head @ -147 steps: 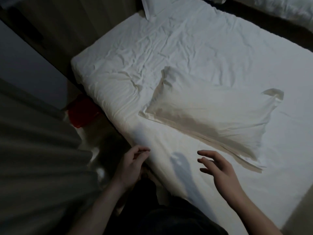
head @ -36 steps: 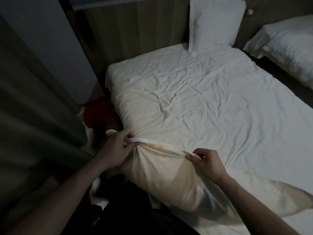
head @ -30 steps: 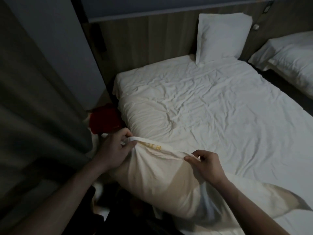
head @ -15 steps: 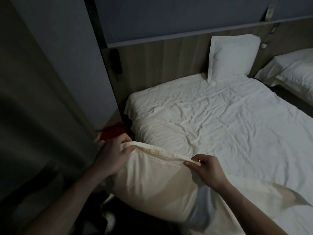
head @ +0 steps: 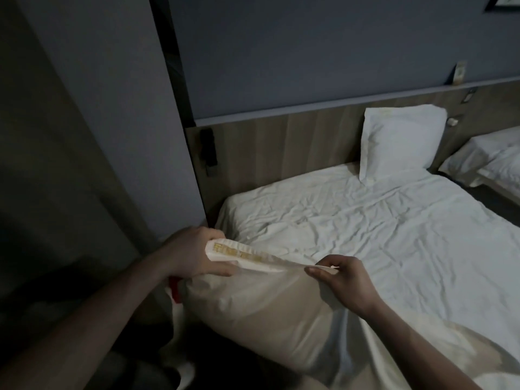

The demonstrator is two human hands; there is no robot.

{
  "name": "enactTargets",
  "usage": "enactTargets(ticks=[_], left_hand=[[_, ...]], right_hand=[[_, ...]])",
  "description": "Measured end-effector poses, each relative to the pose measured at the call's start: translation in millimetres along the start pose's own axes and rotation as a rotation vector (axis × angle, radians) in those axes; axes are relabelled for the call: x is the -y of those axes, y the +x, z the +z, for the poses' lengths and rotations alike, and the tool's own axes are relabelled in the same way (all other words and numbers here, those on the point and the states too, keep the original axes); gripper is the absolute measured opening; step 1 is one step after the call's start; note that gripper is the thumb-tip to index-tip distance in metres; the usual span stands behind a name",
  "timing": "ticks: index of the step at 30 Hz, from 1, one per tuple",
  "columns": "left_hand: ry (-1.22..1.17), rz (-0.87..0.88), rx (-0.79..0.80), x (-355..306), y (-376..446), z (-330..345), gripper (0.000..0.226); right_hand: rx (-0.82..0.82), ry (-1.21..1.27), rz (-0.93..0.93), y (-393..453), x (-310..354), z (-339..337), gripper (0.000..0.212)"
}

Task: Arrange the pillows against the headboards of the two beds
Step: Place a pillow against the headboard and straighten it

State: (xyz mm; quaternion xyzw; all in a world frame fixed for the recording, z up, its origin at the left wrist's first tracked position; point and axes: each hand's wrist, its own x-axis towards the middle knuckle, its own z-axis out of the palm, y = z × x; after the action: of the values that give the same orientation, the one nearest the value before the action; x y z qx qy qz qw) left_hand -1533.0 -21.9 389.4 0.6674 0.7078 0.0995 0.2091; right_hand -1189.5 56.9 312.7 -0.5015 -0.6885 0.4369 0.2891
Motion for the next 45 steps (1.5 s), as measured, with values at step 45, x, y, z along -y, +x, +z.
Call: enactTargets(ticks=[45], left_hand=[[-0.670, -0.058, -0.459, 162, 278, -97, 0.051]], right_hand=[[-0.254, -0.678, 0.092, 318, -44, 10, 0.039]])
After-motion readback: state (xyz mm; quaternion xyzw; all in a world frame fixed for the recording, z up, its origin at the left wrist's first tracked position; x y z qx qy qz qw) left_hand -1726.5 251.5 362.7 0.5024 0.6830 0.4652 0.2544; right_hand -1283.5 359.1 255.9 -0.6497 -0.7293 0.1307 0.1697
